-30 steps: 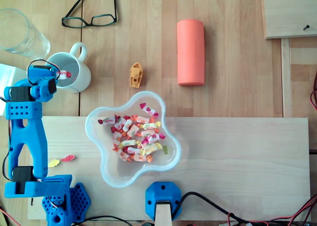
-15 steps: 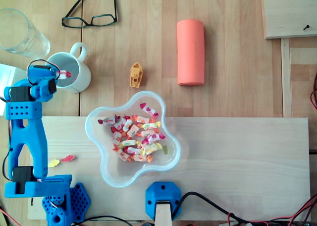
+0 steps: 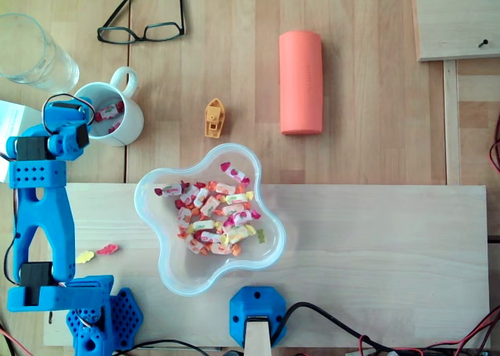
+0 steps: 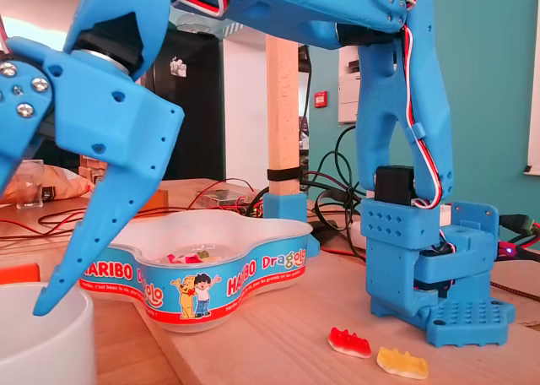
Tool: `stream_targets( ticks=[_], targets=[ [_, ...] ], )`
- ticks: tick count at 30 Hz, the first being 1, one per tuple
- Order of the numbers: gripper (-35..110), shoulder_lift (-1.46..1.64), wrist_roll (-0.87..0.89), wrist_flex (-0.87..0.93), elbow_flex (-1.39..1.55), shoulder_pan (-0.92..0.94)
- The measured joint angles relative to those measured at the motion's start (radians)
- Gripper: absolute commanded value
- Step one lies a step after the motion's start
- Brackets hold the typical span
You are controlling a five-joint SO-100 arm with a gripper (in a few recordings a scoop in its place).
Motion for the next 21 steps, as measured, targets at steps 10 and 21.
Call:
stream_targets(
  ticks=[10, 21],
  targets=[
    [18, 0.0, 0.0, 0.0, 0.0, 0.0],
    [18, 0.187, 0.0, 0.005, -0.034, 0.0]
  ],
)
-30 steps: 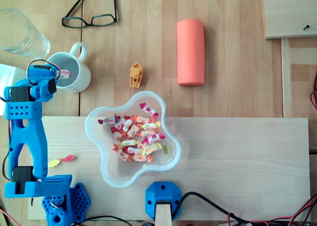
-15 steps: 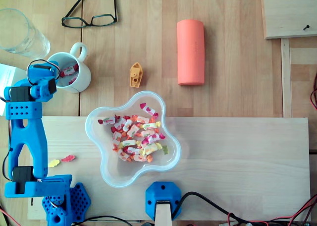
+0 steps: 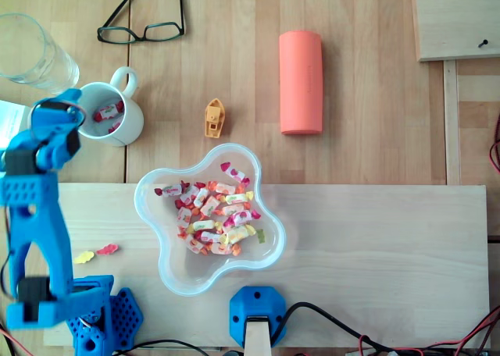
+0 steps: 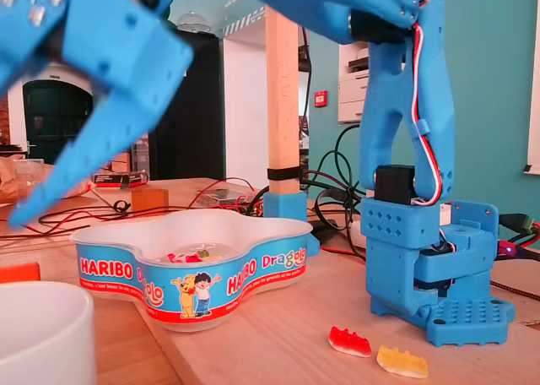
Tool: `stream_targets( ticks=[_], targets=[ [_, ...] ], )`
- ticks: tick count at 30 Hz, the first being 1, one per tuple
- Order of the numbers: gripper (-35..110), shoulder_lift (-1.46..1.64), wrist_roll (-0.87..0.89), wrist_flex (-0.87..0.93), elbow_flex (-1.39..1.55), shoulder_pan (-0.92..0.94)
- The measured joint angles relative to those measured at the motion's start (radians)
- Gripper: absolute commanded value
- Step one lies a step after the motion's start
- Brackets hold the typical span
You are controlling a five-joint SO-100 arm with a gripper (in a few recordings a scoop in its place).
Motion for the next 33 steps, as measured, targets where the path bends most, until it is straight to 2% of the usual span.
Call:
stream_targets(
  ticks=[8, 13, 20, 33],
  targets=[
    [19, 0.364, 0.0, 0.084, 0.16, -0.095],
    [19, 0.557, 0.0, 0.026, 0.348, -0.123],
    [19, 0.827, 0.0, -0.216, 0.742, -0.13],
    [18, 1.434, 0.0, -0.827, 1.473, -0.126]
  ],
)
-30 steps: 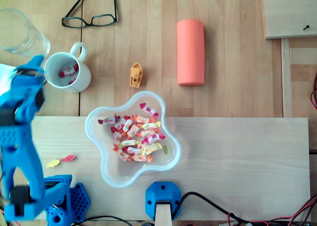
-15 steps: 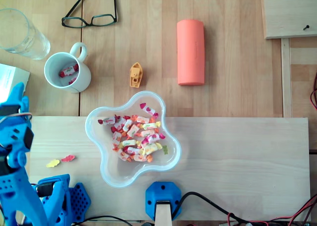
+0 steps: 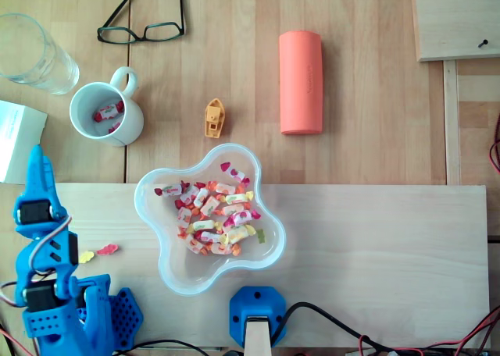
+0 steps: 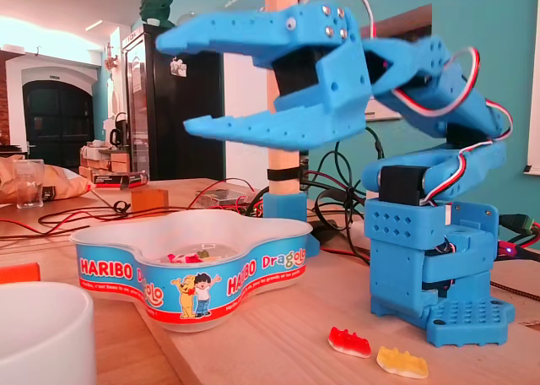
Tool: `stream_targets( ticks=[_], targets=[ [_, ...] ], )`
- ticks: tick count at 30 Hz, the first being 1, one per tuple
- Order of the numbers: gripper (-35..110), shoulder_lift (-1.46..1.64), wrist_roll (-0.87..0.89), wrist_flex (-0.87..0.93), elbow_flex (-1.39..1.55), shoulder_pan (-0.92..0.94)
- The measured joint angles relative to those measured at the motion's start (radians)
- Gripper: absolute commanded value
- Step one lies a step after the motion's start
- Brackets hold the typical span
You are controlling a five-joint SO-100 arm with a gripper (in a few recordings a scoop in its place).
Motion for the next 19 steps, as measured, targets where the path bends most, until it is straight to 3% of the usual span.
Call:
stream_targets(
  ticks=[10, 19],
  targets=[
    [18, 0.213, 0.0, -0.265, 0.345, 0.0],
    [18, 0.255, 0.0, -0.299, 0.379, 0.002]
  ],
)
